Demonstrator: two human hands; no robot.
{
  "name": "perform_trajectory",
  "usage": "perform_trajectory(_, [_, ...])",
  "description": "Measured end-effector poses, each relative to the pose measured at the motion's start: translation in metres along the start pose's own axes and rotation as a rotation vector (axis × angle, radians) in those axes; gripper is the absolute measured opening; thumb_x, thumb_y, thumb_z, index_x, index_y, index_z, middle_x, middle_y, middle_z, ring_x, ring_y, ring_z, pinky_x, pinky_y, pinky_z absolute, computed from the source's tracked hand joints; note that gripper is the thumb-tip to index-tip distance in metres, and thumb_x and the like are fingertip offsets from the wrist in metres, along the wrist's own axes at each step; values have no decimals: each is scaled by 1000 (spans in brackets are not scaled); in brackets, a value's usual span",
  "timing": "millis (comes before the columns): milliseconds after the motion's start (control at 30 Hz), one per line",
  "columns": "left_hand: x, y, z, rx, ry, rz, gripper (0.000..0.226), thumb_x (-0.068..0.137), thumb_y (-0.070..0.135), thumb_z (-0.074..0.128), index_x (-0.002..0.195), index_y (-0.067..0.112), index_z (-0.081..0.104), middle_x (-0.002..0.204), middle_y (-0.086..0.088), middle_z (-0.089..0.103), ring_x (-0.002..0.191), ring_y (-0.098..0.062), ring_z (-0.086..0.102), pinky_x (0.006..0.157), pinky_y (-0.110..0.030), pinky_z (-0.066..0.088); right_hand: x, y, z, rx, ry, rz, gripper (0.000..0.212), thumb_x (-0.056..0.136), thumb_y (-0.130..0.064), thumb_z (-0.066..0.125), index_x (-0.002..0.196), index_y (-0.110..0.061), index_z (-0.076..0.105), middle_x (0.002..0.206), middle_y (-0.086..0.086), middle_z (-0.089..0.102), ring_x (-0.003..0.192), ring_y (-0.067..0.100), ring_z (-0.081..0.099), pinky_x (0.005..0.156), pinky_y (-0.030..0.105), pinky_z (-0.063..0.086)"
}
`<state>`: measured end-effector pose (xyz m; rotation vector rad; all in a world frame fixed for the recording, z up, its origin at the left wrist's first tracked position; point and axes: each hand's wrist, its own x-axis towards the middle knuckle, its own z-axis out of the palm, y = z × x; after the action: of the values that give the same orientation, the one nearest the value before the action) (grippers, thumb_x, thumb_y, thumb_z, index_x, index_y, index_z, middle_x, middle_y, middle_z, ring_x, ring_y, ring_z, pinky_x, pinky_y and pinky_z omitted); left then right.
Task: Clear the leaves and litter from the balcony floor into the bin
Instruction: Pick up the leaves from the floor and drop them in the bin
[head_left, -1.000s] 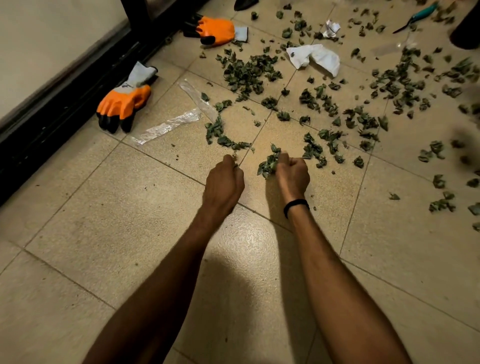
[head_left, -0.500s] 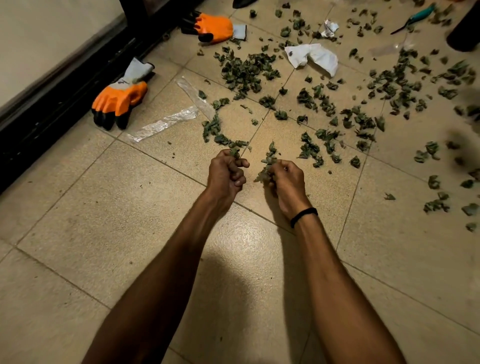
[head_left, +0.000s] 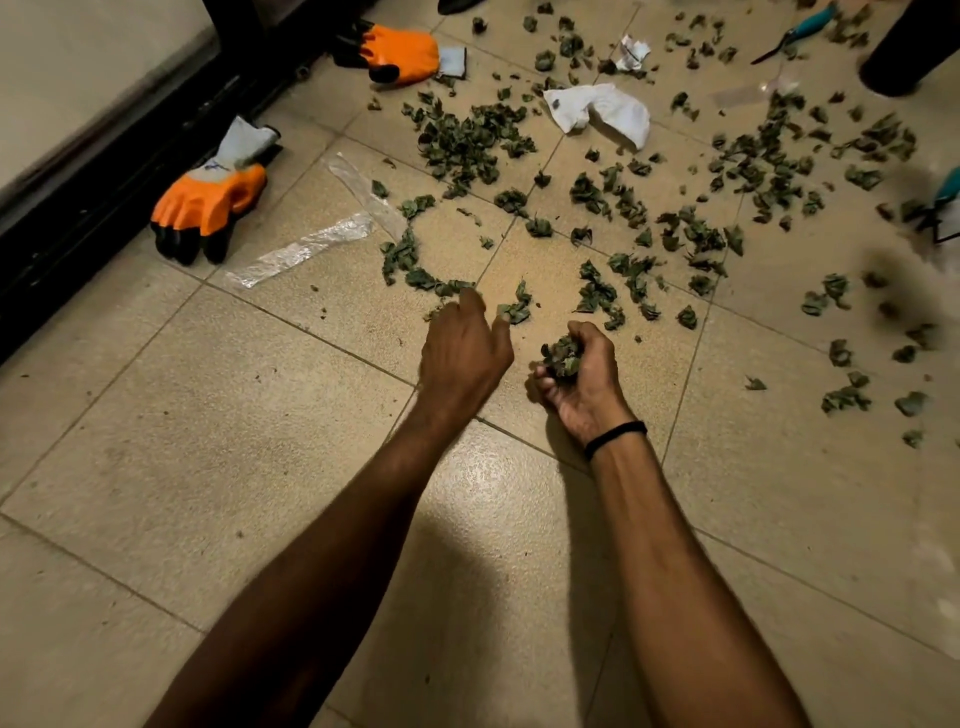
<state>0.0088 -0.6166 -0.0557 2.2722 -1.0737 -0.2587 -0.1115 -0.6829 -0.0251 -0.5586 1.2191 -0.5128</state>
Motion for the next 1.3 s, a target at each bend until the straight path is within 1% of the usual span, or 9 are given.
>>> perform_trajectory(167, [30, 16, 14, 211, -78, 134, 68, 96, 65, 40, 150, 27, 25, 127, -20, 45, 100, -35, 55, 73, -41, 51, -1, -5, -1, -56, 102, -86, 8, 87, -13, 58, 80, -9, 56, 68, 9, 55, 51, 20, 53, 40, 22, 40])
perform_trajectory(333, [41, 17, 43, 382, -137, 288, 46, 100, 55, 46, 127, 18, 48, 117, -14, 55, 89, -30, 61, 61, -35, 43, -1, -12, -12, -14, 134, -118, 16, 90, -11, 49, 75, -9, 52, 57, 8, 58, 53, 20, 58, 49, 24, 48])
perform_trajectory(500, [27, 3, 43, 473, 36, 429, 17, 90, 24, 76, 99, 12, 67, 83, -5, 63, 65, -18, 57, 53, -32, 48, 6, -9, -24, -68, 168, -157, 11, 87, -11, 54, 77, -9, 56, 61, 7, 61, 48, 16, 57, 42, 22, 43])
perform_trajectory(633, [22, 3, 39, -25, -21, 133, 26, 105, 37, 48, 100, 11, 52, 81, 0, 58, 67, -20, 52, 57, -35, 37, 13, -2, -29, -267, 234, -178, 18, 90, -12, 52, 76, -9, 63, 63, 6, 64, 48, 15, 52, 43, 24, 37])
perform_trajectory(733, [19, 0, 26, -570, -27, -173, 30, 101, 45, 53, 94, 17, 54, 78, 6, 61, 65, -13, 57, 53, -30, 44, 15, -2, -29, -293, 267, -201, 19, 88, -2, 49, 80, -7, 65, 70, 8, 61, 55, 17, 52, 44, 23, 37])
perform_trajectory(867, [15, 2, 7, -1336, -250, -725, 40, 104, 47, 47, 96, 10, 62, 58, 8, 41, 43, -6, 29, 38, -21, 24, 12, -6, -24, -146, 223, -168, 29, 93, 5, 40, 88, -6, 67, 75, 8, 65, 56, 14, 54, 41, 22, 38])
perform_trajectory(1033, [6, -4, -11, -1736, -310, -1050, 56, 103, 57, 36, 61, 22, 44, 52, 6, 32, 37, -7, 19, 35, -18, 13, 15, -7, -30, -32, 304, -212, 20, 86, -3, 47, 88, -5, 67, 74, 8, 63, 54, 15, 53, 43, 23, 36])
perform_trajectory(1167, [-5, -9, -13, -1419, -173, -907, 50, 100, 61, 42, 68, 23, 46, 57, 6, 42, 40, -8, 26, 37, -20, 20, 31, -2, -33, -783, 523, -516, 40, 96, -46, 51, 104, -8, 63, 93, 6, 64, 83, 21, 58, 61, 23, 36])
perform_trajectory(1300, [-18, -17, -2, -440, 51, -211, 38, 106, 46, 38, 97, 17, 60, 78, 5, 63, 68, -17, 61, 57, -28, 40, 45, 28, -14, -1334, 499, -753, 55, 97, -60, 41, 124, -13, 51, 116, 14, 55, 105, 28, 53, 77, 33, 45])
